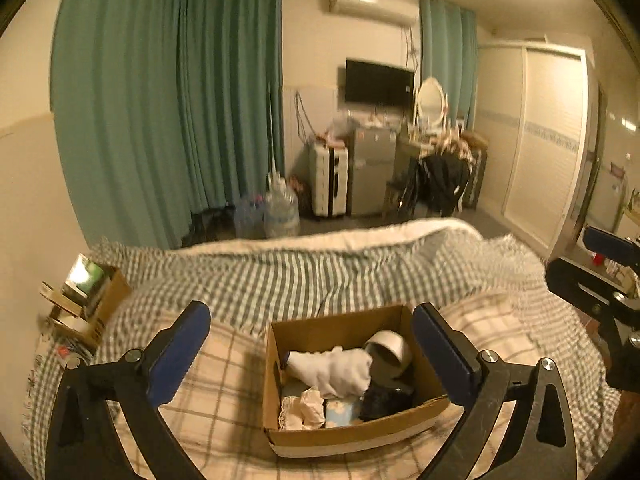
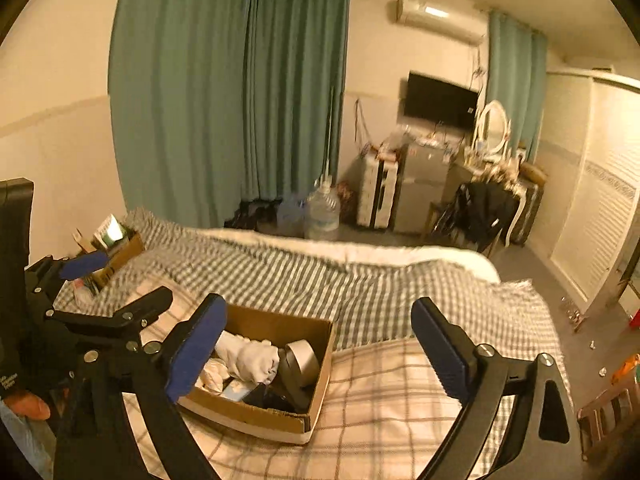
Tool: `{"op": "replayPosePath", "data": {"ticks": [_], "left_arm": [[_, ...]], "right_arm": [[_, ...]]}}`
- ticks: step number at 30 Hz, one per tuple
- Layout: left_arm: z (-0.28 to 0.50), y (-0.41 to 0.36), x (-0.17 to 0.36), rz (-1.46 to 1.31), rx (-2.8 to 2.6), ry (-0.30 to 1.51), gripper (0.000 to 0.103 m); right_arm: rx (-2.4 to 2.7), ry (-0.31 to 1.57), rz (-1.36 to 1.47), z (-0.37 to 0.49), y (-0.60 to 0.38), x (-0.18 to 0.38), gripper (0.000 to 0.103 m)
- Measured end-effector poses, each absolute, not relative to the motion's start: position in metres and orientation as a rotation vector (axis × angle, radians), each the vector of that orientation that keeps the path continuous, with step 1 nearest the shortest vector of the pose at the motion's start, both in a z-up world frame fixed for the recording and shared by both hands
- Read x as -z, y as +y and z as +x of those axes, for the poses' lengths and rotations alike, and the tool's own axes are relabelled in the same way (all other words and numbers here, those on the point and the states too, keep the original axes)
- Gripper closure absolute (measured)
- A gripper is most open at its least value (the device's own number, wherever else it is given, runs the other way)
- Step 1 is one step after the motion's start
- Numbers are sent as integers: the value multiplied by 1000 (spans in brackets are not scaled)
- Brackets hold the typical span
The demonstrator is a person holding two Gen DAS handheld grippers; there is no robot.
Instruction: Organize objects
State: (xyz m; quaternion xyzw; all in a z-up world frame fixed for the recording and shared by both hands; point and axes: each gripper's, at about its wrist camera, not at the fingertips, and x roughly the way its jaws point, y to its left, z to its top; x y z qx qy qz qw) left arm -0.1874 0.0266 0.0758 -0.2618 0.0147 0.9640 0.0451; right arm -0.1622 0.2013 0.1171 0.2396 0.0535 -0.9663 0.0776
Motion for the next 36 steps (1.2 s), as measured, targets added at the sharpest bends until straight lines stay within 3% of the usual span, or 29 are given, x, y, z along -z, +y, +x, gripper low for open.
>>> {"op": "replayPosePath", "data": {"ticks": [3, 11, 18, 23, 36], "left_arm": [[-165, 24, -94, -725, -2966, 41, 0], [-109, 16, -99, -551, -3011, 30, 0], [-93, -2, -59, -513, -3059, -69, 0], [-92, -5, -12, -579, -3099, -30, 0], [-97, 3, 21, -681, -3084, 37, 0]], "right_arm": [[2937, 155, 640, -132, 204, -133, 1], [3003, 119, 526, -80, 203, -131, 0], [3065, 95, 469, -76, 197, -67, 0], [3052, 116, 551, -94, 195, -27, 0], [2971, 99, 700, -106, 189, 4, 0]]}}
